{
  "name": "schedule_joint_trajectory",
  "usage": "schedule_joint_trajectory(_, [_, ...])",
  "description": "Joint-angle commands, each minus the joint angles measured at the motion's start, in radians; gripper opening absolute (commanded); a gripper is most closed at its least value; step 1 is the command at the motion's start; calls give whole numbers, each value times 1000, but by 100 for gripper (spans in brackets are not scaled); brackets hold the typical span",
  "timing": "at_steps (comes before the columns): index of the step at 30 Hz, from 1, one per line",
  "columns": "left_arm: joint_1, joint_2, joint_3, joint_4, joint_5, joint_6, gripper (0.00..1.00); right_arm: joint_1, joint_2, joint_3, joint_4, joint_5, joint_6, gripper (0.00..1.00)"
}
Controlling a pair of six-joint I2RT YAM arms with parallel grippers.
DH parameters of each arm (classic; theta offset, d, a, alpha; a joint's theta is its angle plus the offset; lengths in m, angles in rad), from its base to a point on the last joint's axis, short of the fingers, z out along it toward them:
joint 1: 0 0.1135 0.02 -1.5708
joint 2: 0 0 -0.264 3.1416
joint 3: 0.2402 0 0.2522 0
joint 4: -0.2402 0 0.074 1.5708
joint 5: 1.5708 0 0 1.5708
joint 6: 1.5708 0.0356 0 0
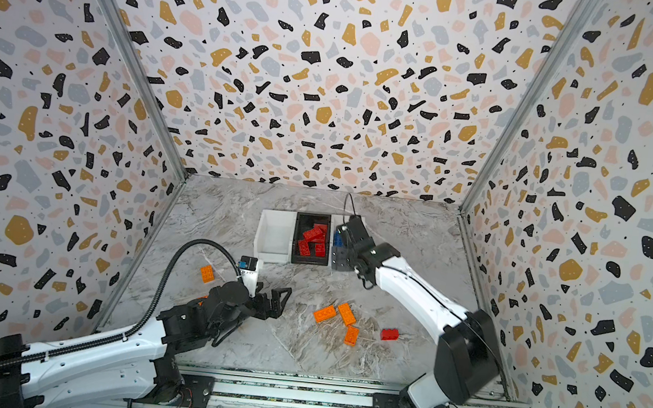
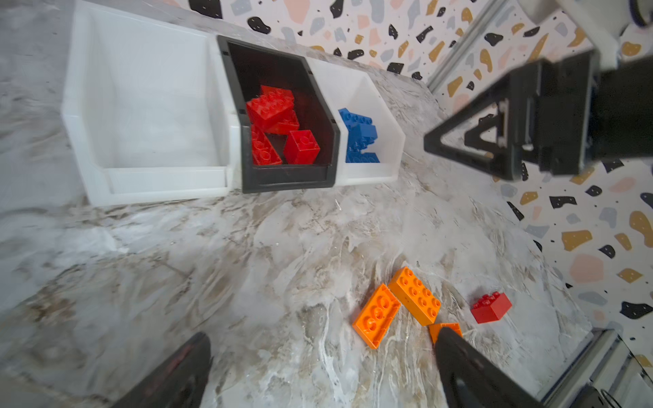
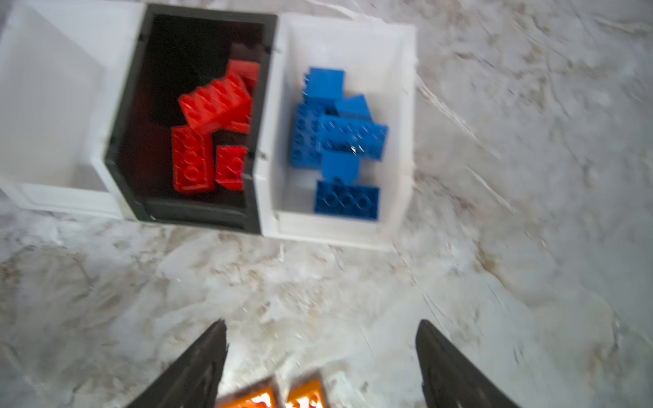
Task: Sort the legos into containers by color
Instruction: 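Move the right gripper back and grasp the last red 2x2 brick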
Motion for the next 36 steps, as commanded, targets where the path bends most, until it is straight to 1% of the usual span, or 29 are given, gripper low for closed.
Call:
schedule_joint_trajectory(1, [-11,62,49,143,105,49,100,-30,-139,-181,-119,85,153,86])
schedule_joint_trajectory(5, [-19,124,73,187,144,70,100,-71,-294,-369,-140,12,235,86])
schedule_joint_trajectory(6, [-21,131,78,197,147,72,100,-70,-314,-397,-150,8,267,86])
schedule_joint_trajectory(9, [-24,132,77,208,150,72,100,-71,-348,-441,-143,-13,311,87])
schedule_joint_trajectory(11, [-24,122,68,210,149,69,100,-69,-342,-442,-163,17,349,87])
schedule_joint_trajectory(14, [-25,98,51,204,140,65,100,-69,-319,-439,-172,44,369,87])
schedule_joint_trajectory(20, [-26,27,16,177,99,60,100,-69,-250,-484,-127,-1,392,87])
schedule_joint_trajectory(26, [-26,-3,3,141,82,66,100,-70,-227,-528,-75,-31,384,86])
schedule_joint_trajectory(31, [-26,7,4,145,77,73,100,-54,-228,-547,-50,-82,374,80])
schedule_joint_trajectory(36, [-26,21,13,149,74,80,100,-19,-238,-549,-41,-83,385,74])
